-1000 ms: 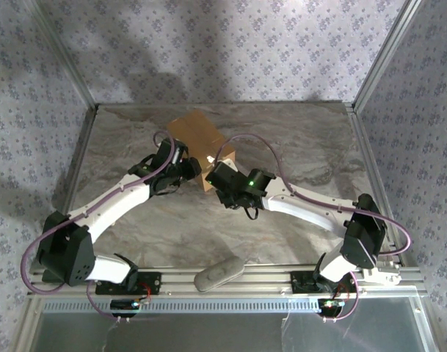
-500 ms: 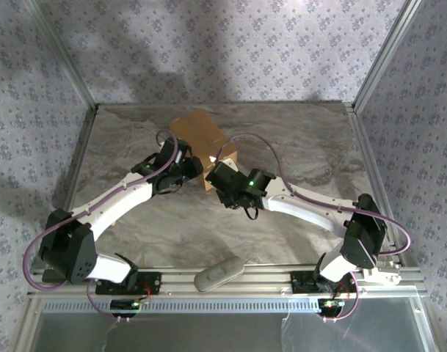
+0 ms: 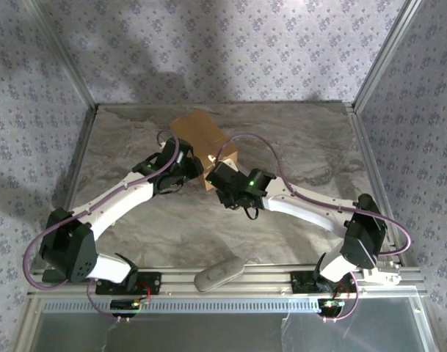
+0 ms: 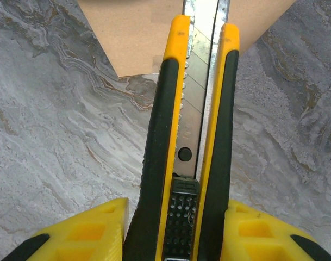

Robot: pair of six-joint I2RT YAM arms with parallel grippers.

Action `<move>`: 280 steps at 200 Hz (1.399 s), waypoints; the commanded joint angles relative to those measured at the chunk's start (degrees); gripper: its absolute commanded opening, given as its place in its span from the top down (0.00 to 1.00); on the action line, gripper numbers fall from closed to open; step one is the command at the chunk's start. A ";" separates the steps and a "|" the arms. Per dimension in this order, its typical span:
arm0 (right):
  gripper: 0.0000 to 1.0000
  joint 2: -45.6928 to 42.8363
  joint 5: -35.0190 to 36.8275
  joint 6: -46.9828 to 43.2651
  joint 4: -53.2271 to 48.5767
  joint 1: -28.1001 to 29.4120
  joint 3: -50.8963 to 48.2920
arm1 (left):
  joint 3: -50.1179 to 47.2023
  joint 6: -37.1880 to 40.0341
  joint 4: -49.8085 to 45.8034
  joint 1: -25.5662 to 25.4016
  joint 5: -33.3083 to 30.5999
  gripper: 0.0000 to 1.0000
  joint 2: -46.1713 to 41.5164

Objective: Unpack the express box

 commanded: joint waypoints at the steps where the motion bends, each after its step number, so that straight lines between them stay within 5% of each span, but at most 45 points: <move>1: 1.00 -1.23 -17.72 -8.19 7.30 4.37 2.58 | 2.27 0.35 6.07 -3.64 8.25 0.57 1.67; 121: 1.00 1.74 -4.47 -11.62 -1.67 7.45 6.51 | 3.25 -0.30 6.45 -4.87 7.98 0.57 1.61; 158: 1.00 2.20 -5.03 -11.55 -1.68 7.88 6.53 | 3.46 -0.60 6.62 -5.11 7.99 0.57 1.58; 228: 1.00 -2.15 -19.58 -8.75 6.48 4.34 2.69 | 3.01 -1.75 8.11 -6.05 7.81 0.57 2.53; 280: 1.00 -1.08 -11.83 -11.19 2.81 6.67 4.05 | 3.65 -1.97 8.49 -6.51 7.78 0.57 2.78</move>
